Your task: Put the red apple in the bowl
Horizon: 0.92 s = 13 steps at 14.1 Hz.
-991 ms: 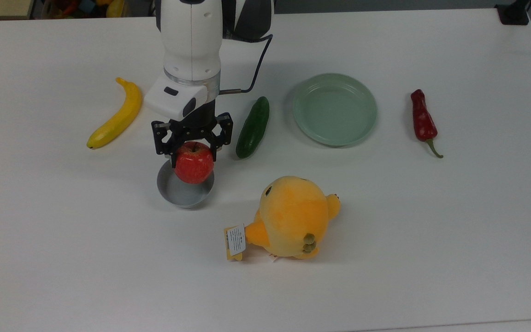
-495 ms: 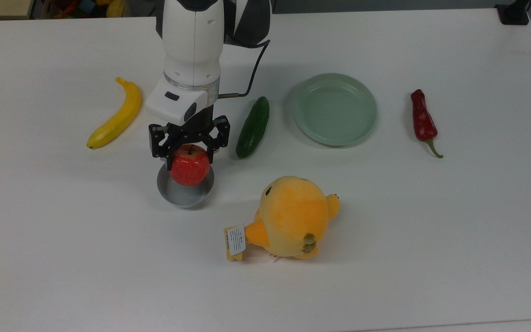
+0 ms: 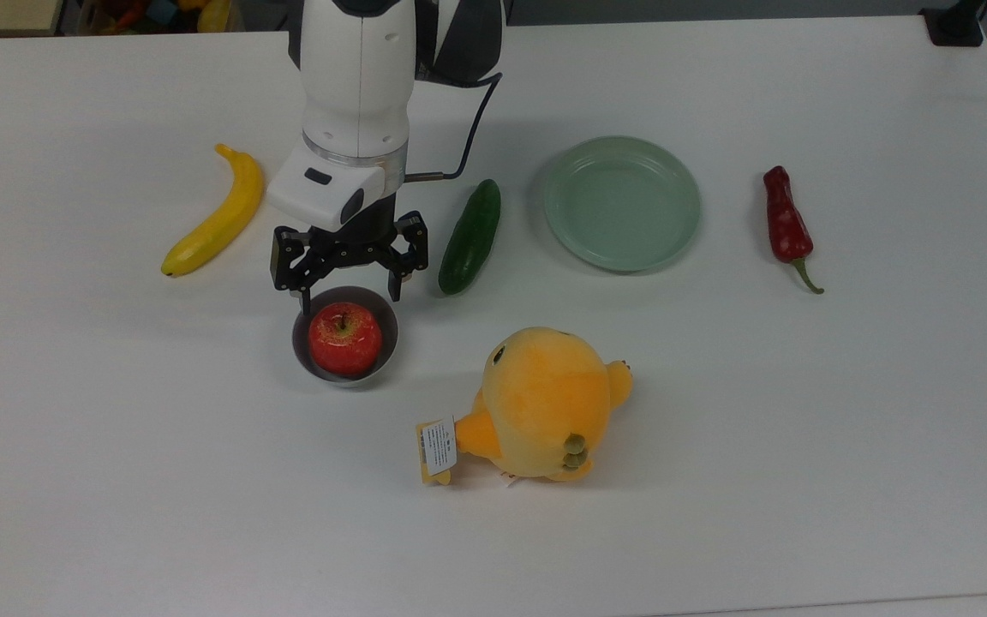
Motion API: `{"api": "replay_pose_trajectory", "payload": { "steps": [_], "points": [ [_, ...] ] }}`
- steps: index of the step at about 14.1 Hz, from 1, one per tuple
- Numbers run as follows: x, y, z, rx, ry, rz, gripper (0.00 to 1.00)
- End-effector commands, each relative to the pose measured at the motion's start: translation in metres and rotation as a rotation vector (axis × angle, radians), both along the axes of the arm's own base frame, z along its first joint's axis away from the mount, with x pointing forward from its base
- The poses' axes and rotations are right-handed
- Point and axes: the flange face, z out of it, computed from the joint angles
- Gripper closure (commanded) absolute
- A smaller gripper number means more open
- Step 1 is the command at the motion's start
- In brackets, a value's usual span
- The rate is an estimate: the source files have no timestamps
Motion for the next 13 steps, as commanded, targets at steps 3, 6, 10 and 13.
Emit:
{"api": "replay_pose_trajectory", "payload": {
  "steps": [3, 6, 10, 13],
  "points": [
    [-0.043, 0.003, 0.077, 0.049, 0.112, -0.137, 0.00],
    [-0.079, 0.014, 0.103, 0.151, 0.269, -0.166, 0.00],
    [-0.134, 0.012, 0.169, 0.201, 0.314, -0.257, 0.00],
    [-0.132, 0.002, 0.192, 0.290, 0.206, -0.371, 0.00]
  ]
}}
